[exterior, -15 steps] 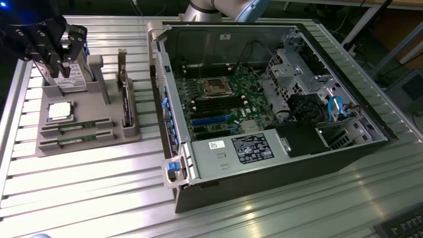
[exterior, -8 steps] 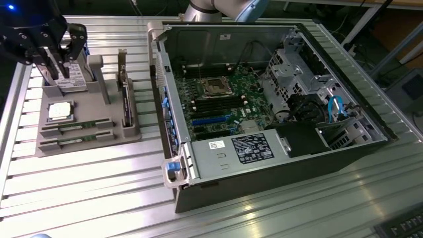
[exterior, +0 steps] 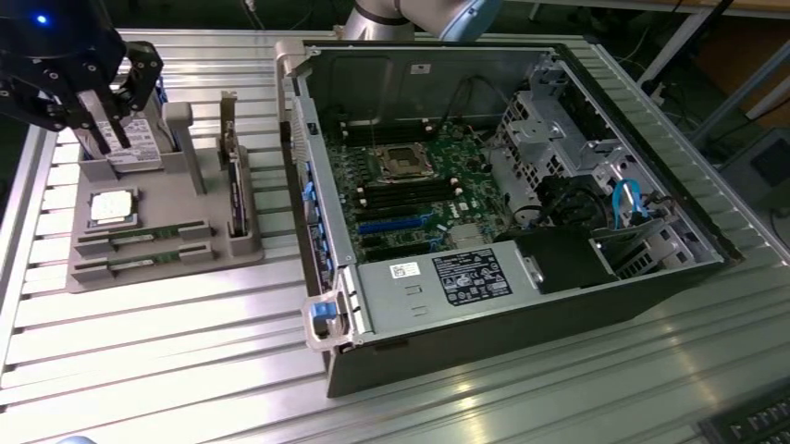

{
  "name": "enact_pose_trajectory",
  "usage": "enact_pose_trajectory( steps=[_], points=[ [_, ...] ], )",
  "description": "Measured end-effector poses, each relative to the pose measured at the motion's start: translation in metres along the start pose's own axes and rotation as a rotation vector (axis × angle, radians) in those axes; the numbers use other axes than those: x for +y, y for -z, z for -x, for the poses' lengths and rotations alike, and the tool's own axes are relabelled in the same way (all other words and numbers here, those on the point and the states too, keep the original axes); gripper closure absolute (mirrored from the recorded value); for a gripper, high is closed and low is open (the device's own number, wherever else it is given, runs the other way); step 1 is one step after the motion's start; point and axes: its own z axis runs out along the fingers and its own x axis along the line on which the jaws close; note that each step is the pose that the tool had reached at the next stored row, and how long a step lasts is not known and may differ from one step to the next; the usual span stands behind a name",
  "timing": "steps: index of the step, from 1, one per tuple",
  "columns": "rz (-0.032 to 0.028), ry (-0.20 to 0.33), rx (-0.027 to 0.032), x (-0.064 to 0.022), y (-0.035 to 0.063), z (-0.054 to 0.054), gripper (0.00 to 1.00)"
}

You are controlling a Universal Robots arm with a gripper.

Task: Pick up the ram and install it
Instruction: 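Pick up the ram and move it above insertion slot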

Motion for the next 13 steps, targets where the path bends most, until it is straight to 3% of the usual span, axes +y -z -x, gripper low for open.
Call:
enact_pose_trajectory(
  steps=[5,12,13],
  points=[
    [0.003,0.113,0.0049,-0.0001,-0.002,-0.0001,0.76],
    [0.0087,0.332,0.0143,-0.0002,-0.0046,-0.0001,0.76],
    [0.01,0.382,0.0165,-0.0002,-0.0051,-0.0001,0.76]
  ],
)
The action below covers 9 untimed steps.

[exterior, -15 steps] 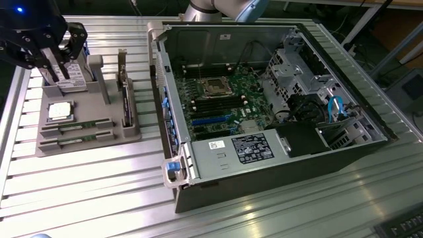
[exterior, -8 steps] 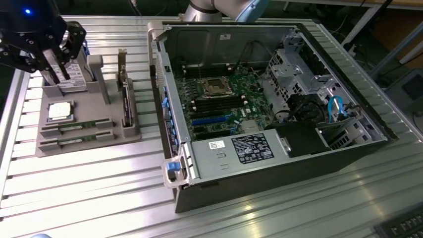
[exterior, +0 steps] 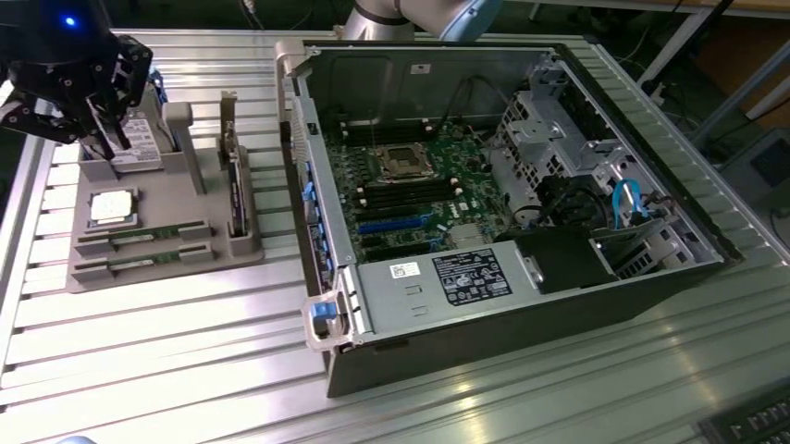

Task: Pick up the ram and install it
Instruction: 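Pick up the ram and move it above insertion slot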

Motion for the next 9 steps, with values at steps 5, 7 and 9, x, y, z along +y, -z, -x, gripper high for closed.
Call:
enact_pose_trajectory(
  steps=[5,7,9],
  points=[
    [0.0037,0.167,0.0078,-0.0001,-0.0014,0.0,0.76],
    [0.0045,0.205,0.0096,-0.0001,-0.0018,0.0,0.76],
    [0.0059,0.263,0.0123,-0.0001,-0.0023,-0.0001,0.76]
  ],
)
